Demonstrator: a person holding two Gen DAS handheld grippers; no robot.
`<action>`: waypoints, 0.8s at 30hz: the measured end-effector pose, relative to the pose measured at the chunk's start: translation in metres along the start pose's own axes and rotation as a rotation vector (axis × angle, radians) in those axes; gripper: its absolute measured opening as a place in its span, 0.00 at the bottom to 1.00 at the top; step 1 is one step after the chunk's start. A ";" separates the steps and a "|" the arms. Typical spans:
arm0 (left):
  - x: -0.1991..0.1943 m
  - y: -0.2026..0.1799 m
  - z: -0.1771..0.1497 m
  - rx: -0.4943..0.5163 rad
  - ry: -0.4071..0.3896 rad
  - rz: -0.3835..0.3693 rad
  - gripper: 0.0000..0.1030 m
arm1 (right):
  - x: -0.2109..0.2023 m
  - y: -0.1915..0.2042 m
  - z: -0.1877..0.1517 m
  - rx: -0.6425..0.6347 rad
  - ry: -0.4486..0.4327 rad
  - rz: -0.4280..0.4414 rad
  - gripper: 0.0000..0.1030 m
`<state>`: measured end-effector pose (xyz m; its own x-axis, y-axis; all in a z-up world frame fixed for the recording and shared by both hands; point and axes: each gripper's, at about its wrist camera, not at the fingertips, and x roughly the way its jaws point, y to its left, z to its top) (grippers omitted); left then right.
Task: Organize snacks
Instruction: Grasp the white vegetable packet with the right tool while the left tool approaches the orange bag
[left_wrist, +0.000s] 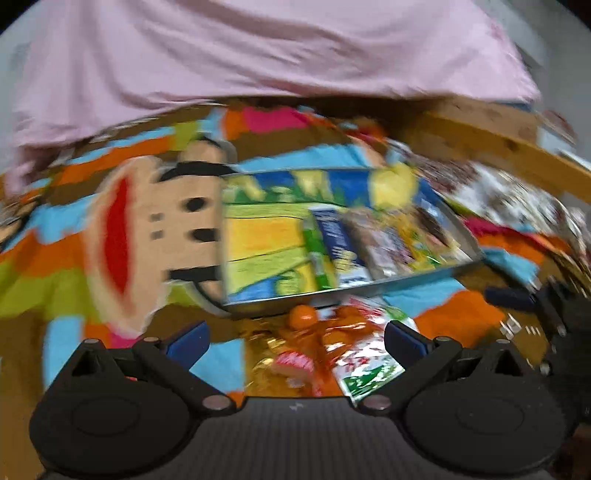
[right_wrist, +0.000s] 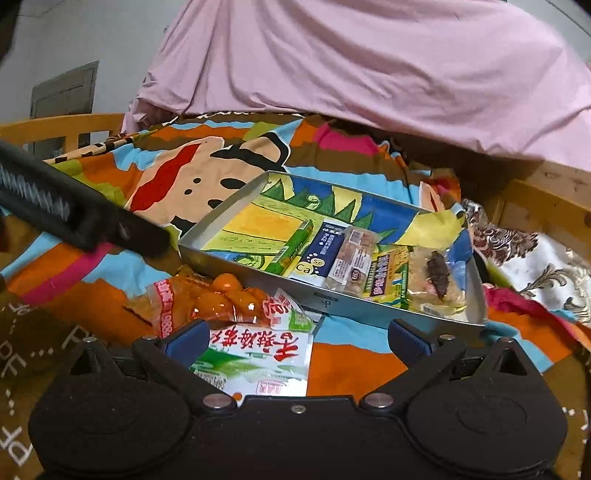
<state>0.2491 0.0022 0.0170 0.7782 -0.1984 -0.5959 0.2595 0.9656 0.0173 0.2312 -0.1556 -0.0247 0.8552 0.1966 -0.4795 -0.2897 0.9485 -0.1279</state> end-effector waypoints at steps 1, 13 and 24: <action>0.009 0.002 0.002 0.032 0.003 -0.038 0.99 | 0.003 0.000 -0.001 -0.001 -0.004 0.013 0.99; 0.104 0.016 0.009 0.117 0.276 -0.417 0.98 | 0.036 0.011 -0.021 -0.087 0.093 0.131 0.99; 0.146 0.028 0.035 0.073 0.454 -0.524 0.96 | 0.071 0.032 -0.011 -0.102 0.197 0.123 0.99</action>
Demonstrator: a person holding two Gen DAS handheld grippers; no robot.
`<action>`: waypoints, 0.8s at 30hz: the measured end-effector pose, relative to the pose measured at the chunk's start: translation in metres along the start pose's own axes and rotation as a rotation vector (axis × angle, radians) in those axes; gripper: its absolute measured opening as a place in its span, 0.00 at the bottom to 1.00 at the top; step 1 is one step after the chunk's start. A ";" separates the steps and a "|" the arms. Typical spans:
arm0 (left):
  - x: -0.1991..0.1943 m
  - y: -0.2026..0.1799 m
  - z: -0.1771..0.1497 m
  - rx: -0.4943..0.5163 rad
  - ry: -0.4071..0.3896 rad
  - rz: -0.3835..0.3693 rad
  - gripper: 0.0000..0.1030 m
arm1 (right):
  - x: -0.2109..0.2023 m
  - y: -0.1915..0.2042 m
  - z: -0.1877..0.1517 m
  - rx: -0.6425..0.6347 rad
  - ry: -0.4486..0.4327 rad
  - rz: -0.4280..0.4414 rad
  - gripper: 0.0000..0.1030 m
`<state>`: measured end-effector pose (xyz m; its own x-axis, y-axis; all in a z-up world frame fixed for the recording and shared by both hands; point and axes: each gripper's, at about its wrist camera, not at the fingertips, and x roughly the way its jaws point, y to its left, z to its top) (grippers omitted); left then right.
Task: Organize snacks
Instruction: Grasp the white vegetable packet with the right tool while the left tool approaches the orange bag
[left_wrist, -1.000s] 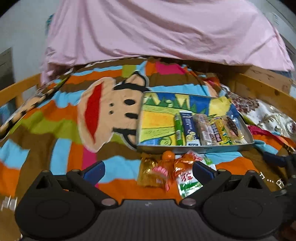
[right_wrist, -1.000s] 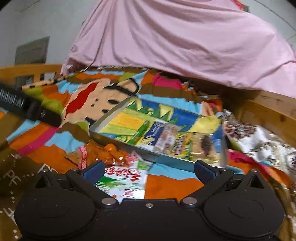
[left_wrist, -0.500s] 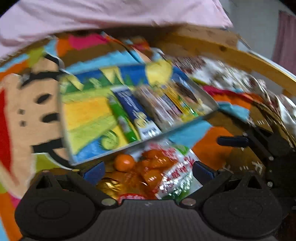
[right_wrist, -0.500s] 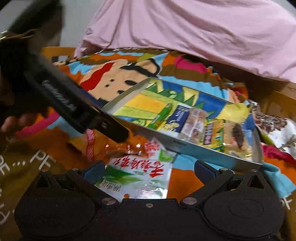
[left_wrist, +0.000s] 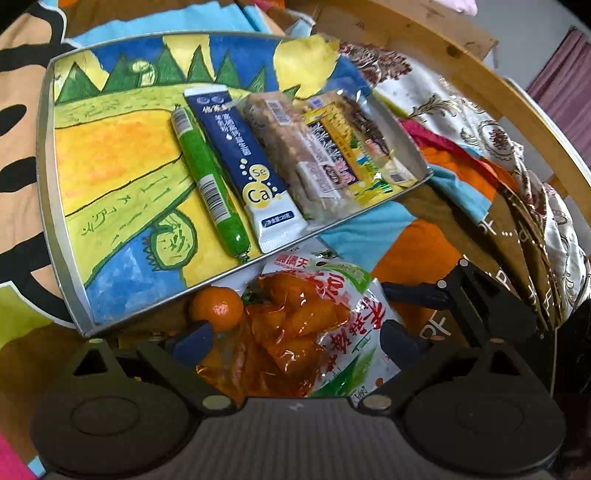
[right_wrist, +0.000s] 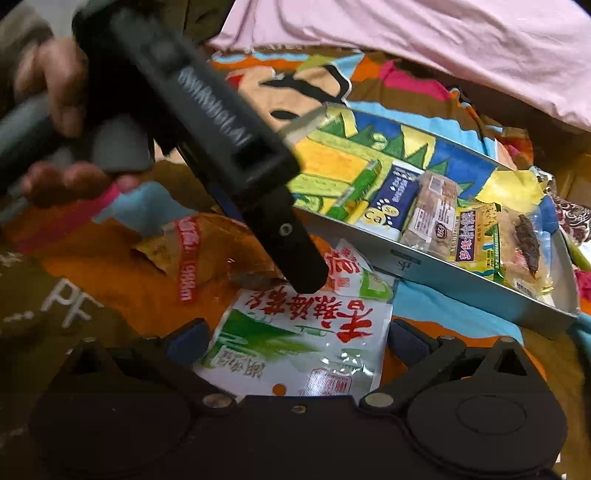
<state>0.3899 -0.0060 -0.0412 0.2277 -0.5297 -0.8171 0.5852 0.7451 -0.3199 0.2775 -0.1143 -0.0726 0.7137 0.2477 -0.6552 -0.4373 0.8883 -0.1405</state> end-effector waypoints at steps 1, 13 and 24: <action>0.001 -0.002 0.001 0.017 0.012 0.005 0.96 | 0.002 0.002 0.001 0.001 0.003 -0.013 0.99; 0.002 0.004 -0.009 -0.084 0.030 0.045 0.58 | -0.010 -0.006 -0.007 0.010 -0.021 -0.033 0.84; -0.006 -0.019 -0.033 -0.259 -0.043 0.153 0.45 | -0.025 -0.036 -0.015 0.060 0.006 0.066 0.66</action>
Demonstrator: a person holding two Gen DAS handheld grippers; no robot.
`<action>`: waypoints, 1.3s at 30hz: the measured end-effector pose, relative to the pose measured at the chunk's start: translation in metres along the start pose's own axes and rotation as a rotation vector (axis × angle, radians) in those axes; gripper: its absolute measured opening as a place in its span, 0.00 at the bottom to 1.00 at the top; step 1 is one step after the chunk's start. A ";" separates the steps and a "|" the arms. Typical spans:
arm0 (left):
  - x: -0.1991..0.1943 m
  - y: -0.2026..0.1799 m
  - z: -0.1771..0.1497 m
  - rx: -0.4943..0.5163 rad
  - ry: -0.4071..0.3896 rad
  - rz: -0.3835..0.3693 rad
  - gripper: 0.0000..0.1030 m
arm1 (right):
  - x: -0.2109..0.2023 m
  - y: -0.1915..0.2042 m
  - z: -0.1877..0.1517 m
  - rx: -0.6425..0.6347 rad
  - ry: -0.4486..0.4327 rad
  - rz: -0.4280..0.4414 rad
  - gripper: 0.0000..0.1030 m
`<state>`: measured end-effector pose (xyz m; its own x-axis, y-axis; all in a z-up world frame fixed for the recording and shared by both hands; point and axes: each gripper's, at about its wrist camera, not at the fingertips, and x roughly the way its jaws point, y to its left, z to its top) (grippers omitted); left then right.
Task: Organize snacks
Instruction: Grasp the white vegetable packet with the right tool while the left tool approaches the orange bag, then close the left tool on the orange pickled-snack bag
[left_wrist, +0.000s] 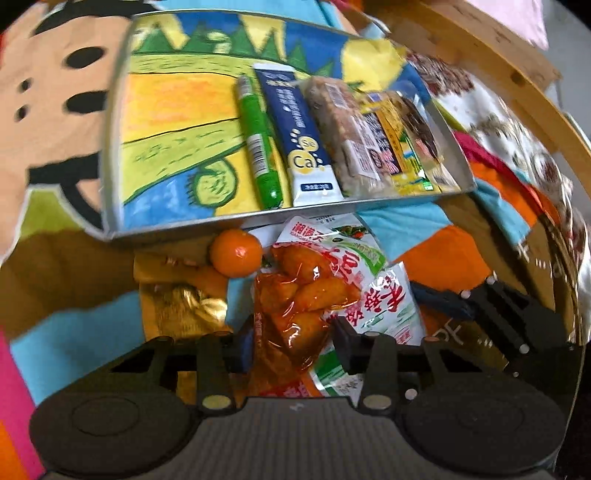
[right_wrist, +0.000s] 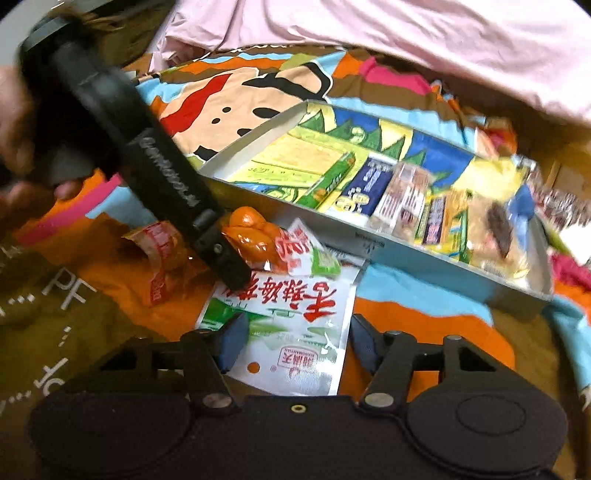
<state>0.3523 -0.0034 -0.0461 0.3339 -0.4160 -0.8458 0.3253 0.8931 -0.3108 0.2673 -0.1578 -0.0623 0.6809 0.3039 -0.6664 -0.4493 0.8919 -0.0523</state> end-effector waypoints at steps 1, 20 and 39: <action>-0.003 -0.001 -0.005 -0.025 -0.016 0.008 0.45 | -0.001 -0.002 -0.001 0.020 -0.002 0.018 0.76; -0.062 0.021 -0.108 -0.210 -0.214 0.075 0.45 | 0.022 0.030 0.008 -0.035 -0.020 -0.058 1.00; -0.058 -0.002 -0.119 -0.299 -0.236 0.112 0.45 | -0.020 0.009 0.000 0.001 0.085 -0.055 0.94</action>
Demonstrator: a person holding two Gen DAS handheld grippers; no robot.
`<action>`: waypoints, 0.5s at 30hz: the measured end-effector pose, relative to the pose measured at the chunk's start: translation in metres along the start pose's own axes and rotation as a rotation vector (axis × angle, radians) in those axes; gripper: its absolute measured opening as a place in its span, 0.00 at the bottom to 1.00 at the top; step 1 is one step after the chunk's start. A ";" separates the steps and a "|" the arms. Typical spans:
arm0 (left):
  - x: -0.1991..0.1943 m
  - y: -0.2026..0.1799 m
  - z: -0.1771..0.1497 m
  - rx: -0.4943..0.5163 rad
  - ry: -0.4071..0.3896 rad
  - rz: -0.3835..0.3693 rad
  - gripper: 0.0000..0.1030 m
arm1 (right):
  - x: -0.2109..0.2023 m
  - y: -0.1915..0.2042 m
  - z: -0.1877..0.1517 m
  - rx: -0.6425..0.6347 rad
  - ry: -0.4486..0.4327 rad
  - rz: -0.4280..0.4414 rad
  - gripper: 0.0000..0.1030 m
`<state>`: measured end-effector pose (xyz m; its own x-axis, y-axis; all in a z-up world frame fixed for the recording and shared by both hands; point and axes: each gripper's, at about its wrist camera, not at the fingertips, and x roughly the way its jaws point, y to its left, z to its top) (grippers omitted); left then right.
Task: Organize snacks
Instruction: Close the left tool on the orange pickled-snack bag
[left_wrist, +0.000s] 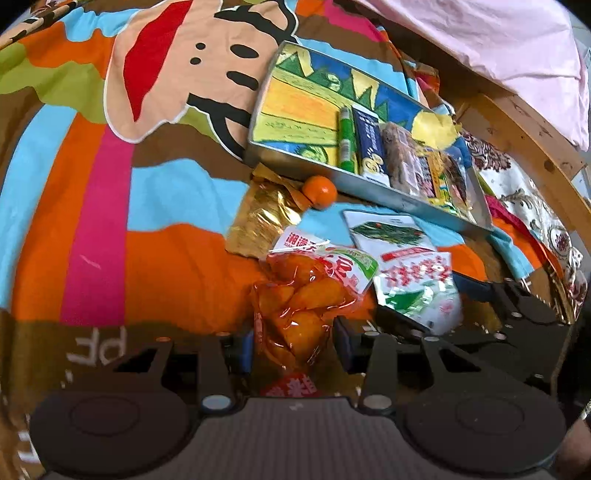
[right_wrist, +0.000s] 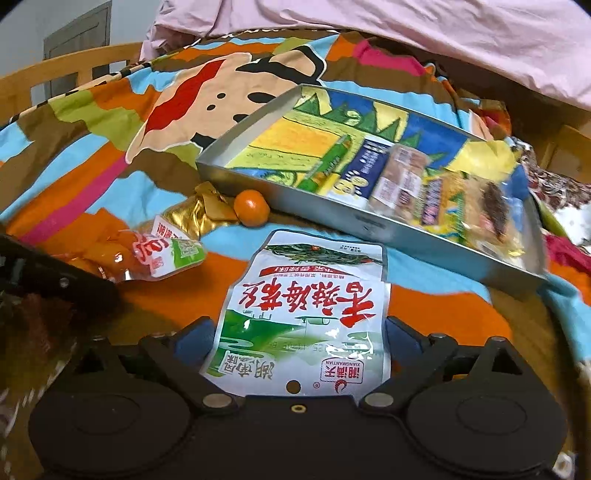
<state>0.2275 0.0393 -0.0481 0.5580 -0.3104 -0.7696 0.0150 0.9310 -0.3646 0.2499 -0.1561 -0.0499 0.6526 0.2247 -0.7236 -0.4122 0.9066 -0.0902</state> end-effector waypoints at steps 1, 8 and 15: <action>-0.001 -0.003 -0.003 0.000 0.002 0.000 0.45 | -0.008 -0.003 -0.002 0.000 0.016 0.010 0.94; -0.002 -0.019 -0.015 0.032 0.027 0.028 0.46 | -0.035 -0.003 -0.019 -0.069 0.054 0.004 0.97; 0.007 -0.037 -0.010 0.193 0.023 0.068 0.59 | -0.012 0.006 -0.015 -0.060 0.012 -0.051 0.99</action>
<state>0.2222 0.0010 -0.0451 0.5441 -0.2479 -0.8016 0.1383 0.9688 -0.2057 0.2305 -0.1591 -0.0522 0.6662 0.1742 -0.7252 -0.4165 0.8935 -0.1680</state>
